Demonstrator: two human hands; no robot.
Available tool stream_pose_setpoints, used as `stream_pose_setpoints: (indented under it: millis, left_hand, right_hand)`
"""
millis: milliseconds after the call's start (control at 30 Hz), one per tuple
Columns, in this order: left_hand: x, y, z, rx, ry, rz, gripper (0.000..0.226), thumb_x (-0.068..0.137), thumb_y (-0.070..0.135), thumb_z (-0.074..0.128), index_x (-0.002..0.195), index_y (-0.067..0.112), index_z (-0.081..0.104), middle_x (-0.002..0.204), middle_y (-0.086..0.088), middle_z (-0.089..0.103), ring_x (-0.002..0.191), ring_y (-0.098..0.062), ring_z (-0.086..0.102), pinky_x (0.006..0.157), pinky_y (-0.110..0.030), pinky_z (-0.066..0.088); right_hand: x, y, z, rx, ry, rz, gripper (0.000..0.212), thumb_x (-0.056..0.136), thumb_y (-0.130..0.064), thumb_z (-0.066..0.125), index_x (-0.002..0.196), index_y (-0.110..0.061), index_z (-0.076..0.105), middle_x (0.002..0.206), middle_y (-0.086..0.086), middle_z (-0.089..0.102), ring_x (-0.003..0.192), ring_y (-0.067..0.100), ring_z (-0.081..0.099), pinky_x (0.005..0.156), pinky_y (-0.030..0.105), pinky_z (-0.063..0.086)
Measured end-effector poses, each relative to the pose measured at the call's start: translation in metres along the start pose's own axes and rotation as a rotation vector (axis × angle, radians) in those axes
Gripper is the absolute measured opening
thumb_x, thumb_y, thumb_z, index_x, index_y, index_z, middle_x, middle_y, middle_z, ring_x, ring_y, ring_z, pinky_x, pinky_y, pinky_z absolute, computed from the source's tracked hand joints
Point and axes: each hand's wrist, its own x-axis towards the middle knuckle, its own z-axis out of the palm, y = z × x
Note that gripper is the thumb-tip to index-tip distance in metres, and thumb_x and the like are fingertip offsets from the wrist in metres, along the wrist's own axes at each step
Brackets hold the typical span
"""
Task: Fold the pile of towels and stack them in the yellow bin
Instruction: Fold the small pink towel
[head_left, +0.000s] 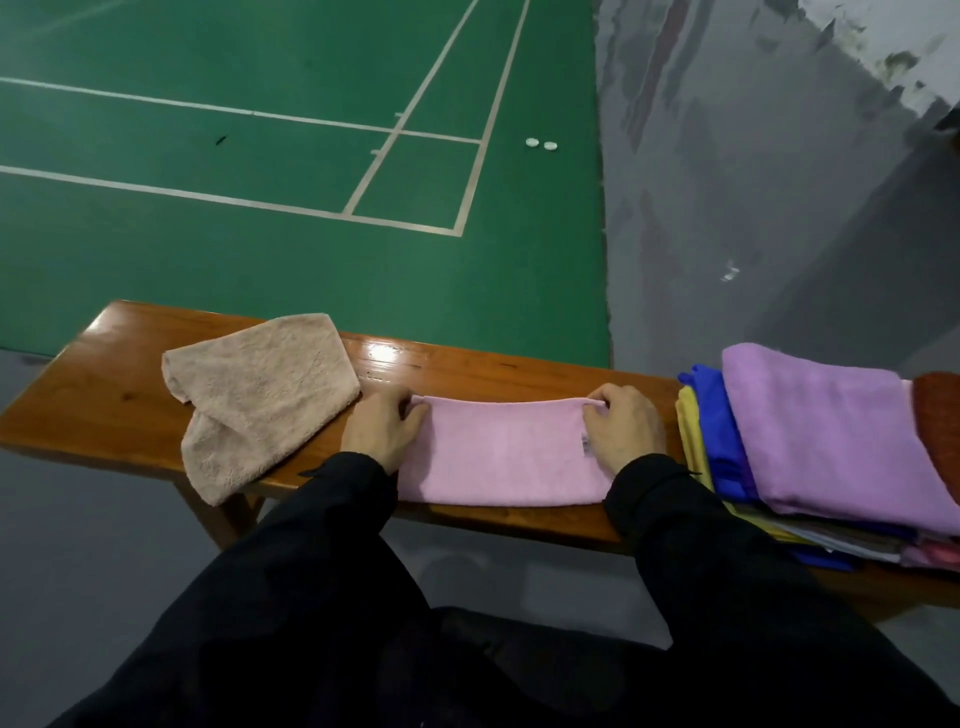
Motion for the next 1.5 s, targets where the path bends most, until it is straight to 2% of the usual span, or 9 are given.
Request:
stream_pose_setpoints:
  millis: [133,267,400,500,567,733,967,1067,1500]
  left_hand:
    - [0.003,0.0,0.005,0.038,0.001,-0.009,0.009,0.092,0.035,0.061,0.088,0.028,0.06,0.083,0.005,0.063,0.077,-0.021,0.062,0.069,-0.034,0.049]
    - [-0.013,-0.001,0.002,-0.079,0.084,0.001,0.04,0.093,0.033,0.063,0.13,0.017,0.058,0.112,0.001,0.06,0.1,-0.015,0.059,0.091,-0.034,0.052]
    - [-0.04,-0.007,0.009,0.16,0.14,-0.191,0.051,0.09,0.059,0.058,0.121,0.018,0.062,0.129,-0.009,0.055,0.116,-0.027,0.051,0.101,-0.043,0.044]
    - [-0.055,-0.005,0.02,0.3,0.067,-0.202,0.051,0.087,0.063,0.059,0.117,0.022,0.062,0.125,-0.007,0.053,0.114,-0.028,0.049,0.095,-0.045,0.044]
    - [-0.056,0.0,0.023,0.28,0.046,-0.175,0.035,0.091,0.052,0.059,0.109,0.023,0.064,0.118,-0.004,0.055,0.107,-0.026,0.05,0.092,-0.043,0.046]
    - [-0.047,0.007,0.012,-0.084,0.055,-0.238,0.016,0.098,0.031,0.058,0.103,0.016,0.053,0.095,-0.004,0.063,0.083,-0.023,0.06,0.066,-0.033,0.044]
    - [-0.042,0.025,-0.009,-0.553,0.134,-0.059,0.049,0.094,0.012,0.067,0.139,0.017,0.048,0.122,0.001,0.057,0.1,-0.002,0.059,0.08,-0.017,0.05]
    - [-0.042,0.05,0.003,-0.644,0.11,-0.004,0.046,0.094,0.018,0.068,0.136,0.027,0.051,0.123,0.003,0.061,0.106,-0.01,0.063,0.089,-0.034,0.057]
    - [-0.072,0.119,0.075,-0.315,-0.353,0.312,0.031,0.098,0.042,0.062,0.122,0.023,0.065,0.107,0.01,0.068,0.09,-0.007,0.065,0.077,-0.014,0.051]
  right_hand:
    - [0.004,0.006,0.014,-0.029,0.007,0.002,0.016,0.101,-0.024,0.058,0.112,-0.017,0.067,0.112,0.007,0.064,0.1,0.023,0.058,0.087,0.038,0.054]
    - [-0.001,0.003,0.014,0.141,0.016,0.011,0.045,0.093,-0.039,0.071,0.133,-0.02,0.059,0.134,0.004,0.055,0.122,0.024,0.053,0.102,0.038,0.049]
    - [-0.03,0.003,0.016,0.029,0.201,-0.348,0.041,0.098,-0.04,0.06,0.133,-0.02,0.062,0.143,0.005,0.054,0.132,0.023,0.048,0.11,0.04,0.041]
    - [-0.052,0.009,0.033,-0.211,-0.093,-0.519,0.06,0.101,-0.054,0.026,0.142,-0.025,0.058,0.156,0.004,0.048,0.147,0.026,0.037,0.122,0.044,0.026]
    - [-0.057,0.014,0.038,-0.18,-0.151,-0.478,0.065,0.1,-0.057,0.021,0.147,-0.025,0.052,0.159,0.004,0.043,0.152,0.026,0.03,0.125,0.043,0.015]
    - [-0.061,0.026,0.014,0.123,-0.036,-0.343,0.051,0.102,-0.049,0.045,0.143,-0.021,0.055,0.152,0.003,0.051,0.148,0.022,0.036,0.121,0.039,0.028]
    - [-0.067,0.04,0.011,0.523,-0.014,-0.07,0.057,0.095,-0.057,0.05,0.138,-0.021,0.057,0.141,0.001,0.058,0.125,0.011,0.052,0.103,0.028,0.038]
    - [-0.068,0.041,0.012,0.668,0.041,-0.008,0.067,0.088,-0.069,0.045,0.138,-0.026,0.056,0.138,-0.003,0.061,0.125,0.011,0.056,0.104,0.034,0.045]
    - [-0.069,0.049,0.01,0.7,0.075,0.003,0.063,0.089,-0.067,0.044,0.134,-0.026,0.06,0.131,-0.006,0.066,0.12,0.007,0.06,0.101,0.032,0.049]
